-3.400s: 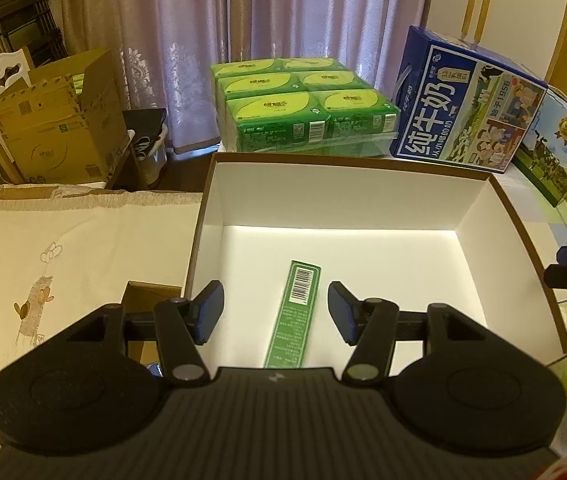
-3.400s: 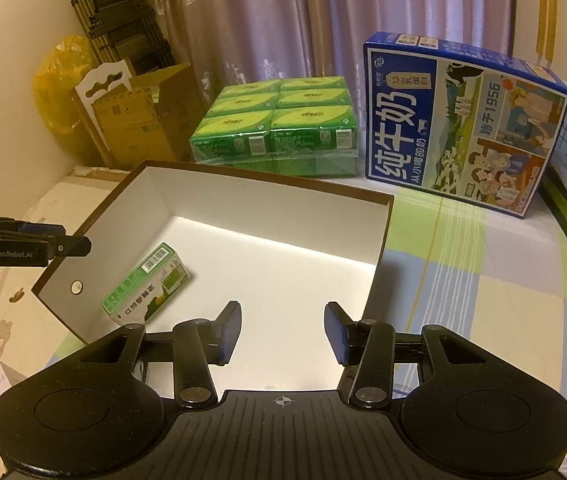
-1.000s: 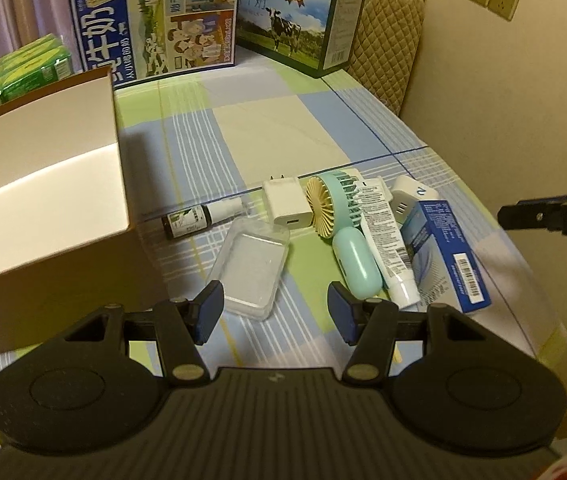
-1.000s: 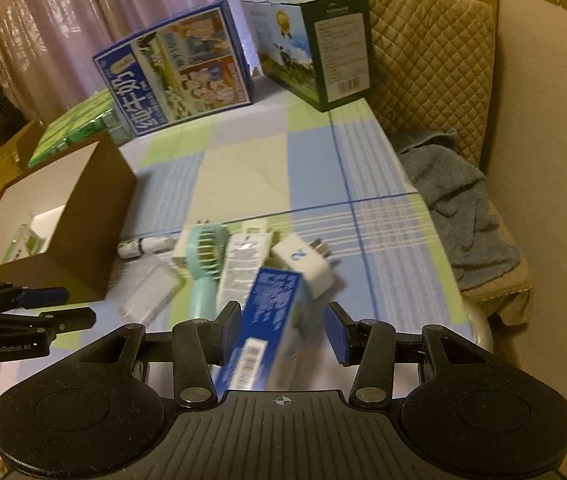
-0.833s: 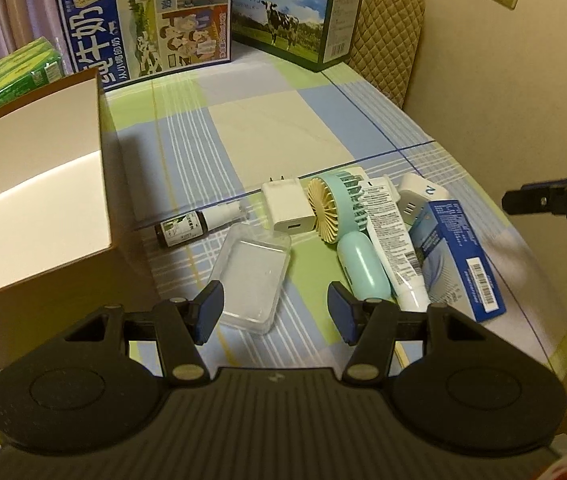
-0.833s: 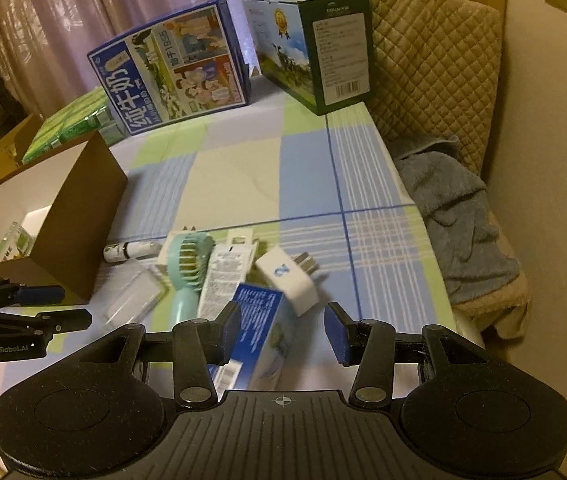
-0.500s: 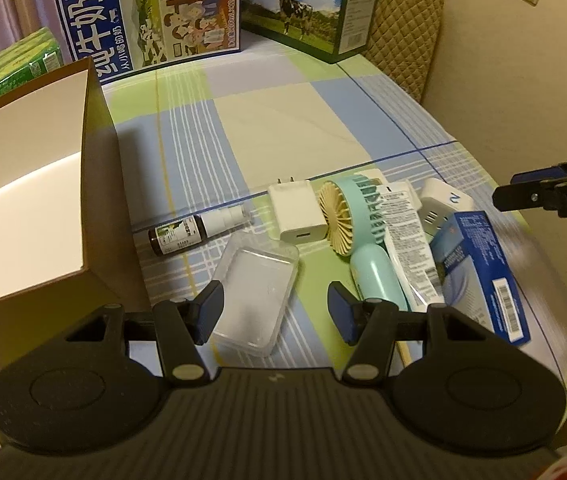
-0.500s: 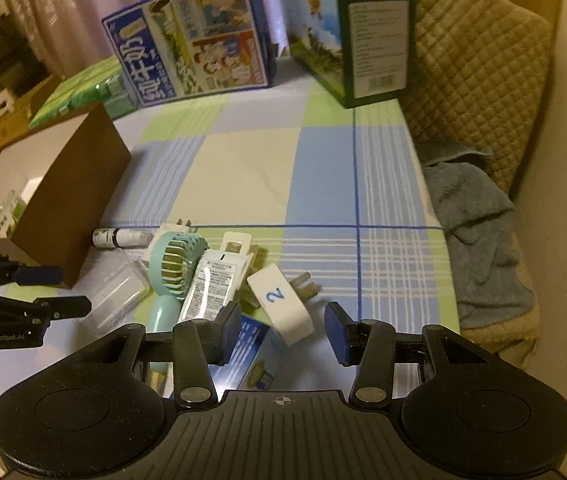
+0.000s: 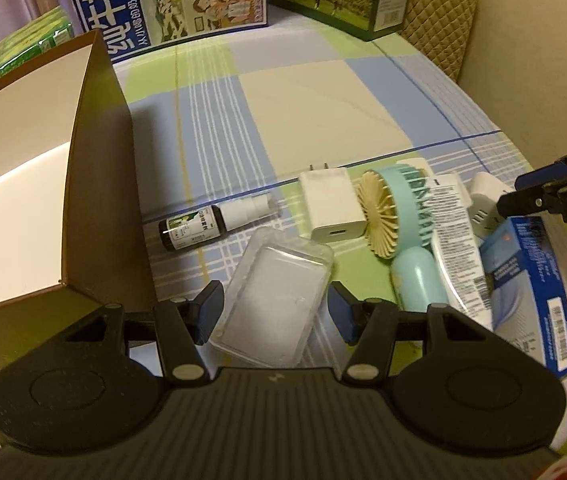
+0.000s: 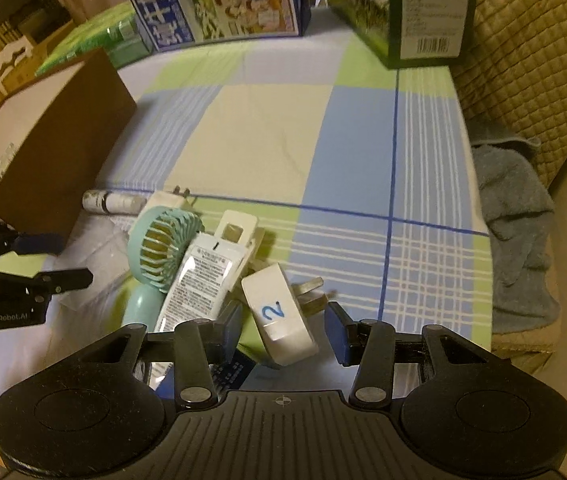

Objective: Organize rigid objects
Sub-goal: 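Grasp the clear plastic tray with the left tool while the right tool grasps the white plug, then carry the tray and plug over the brown box with both tools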

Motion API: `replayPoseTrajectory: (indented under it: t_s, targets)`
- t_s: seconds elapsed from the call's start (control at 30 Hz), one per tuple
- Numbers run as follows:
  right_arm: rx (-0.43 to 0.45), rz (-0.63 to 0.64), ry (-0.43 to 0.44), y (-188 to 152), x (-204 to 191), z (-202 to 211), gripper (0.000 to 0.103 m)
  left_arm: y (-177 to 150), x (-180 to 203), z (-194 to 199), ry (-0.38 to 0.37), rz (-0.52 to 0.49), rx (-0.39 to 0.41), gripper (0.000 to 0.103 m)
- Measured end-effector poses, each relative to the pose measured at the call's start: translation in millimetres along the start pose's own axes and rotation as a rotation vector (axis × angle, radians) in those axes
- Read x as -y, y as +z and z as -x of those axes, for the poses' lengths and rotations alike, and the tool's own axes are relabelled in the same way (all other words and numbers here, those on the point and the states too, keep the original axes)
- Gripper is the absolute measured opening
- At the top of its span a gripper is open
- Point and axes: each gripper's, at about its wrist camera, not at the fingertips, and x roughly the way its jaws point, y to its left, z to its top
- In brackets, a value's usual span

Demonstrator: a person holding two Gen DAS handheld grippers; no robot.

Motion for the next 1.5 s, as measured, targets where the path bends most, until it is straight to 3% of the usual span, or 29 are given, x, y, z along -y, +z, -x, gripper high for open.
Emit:
replayPoseTrajectory:
  t_s: [0.2,0.3,0.5,0.77,1.5]
  targets:
    - [-0.036,0.013,-0.022,1,-1,-11,0.042,3,0,-8,0.008,-0.005,-0.019,0.054]
    - [-0.037,0.016,-0.012,-1,0,-12,0.030,4,0,-13,0.001,-0.005,-0.032,0.054]
    - [-0.021,0.015,-0.020,-4,1,-9,0.029,7,0,-21,0.007,0.054,-0.062,0.051]
    - [-0.021,0.008,-0.028,-3,-1,-13,0.029,10,3,-31,0.024,0.053,-0.082,0.051]
    - [0.084,0.006,-0.054,-1,-11,9,0.026,14,2,-2,-0.019,0.072,0.008,0.050]
